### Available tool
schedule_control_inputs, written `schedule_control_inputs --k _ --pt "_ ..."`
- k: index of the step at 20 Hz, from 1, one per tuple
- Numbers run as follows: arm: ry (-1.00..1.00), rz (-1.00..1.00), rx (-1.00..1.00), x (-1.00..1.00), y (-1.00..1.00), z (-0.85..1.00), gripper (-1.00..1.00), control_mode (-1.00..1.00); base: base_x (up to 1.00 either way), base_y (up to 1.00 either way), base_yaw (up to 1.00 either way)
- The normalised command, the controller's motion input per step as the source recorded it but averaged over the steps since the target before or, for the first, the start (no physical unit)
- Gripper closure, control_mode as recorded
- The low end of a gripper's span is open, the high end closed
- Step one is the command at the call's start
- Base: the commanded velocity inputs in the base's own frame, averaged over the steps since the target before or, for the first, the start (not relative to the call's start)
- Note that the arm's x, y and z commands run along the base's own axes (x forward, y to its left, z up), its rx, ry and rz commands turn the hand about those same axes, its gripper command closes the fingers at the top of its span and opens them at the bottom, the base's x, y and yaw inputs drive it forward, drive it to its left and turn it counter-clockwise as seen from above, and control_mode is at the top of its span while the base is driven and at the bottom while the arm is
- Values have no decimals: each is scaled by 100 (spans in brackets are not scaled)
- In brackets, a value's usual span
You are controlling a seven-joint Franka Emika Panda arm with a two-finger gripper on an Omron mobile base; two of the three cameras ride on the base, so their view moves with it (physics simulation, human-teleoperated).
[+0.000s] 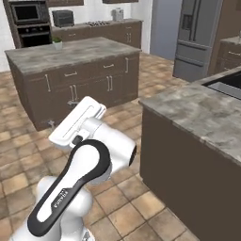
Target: Retrieve the wine glasses from the counter and place one next to each plate.
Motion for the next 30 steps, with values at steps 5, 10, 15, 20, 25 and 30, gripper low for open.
schedule_control_inputs --k 5,10,15,20,25,30 --pt "0 0 0 0 0 0 -100 100 76 100 -39" --pt "0 0 0 0 0 0 -100 100 86 100 -38" --pt "0 0 0 0 0 0 -100 100 96 100 -35" --pt "0 0 0 0 0 0 -100 100 100 100 -39" --pt "0 0 0 0 0 0 -100 100 97 97 -57" --pt "0 0 0 0 0 0 -100 100 76 100 -39"
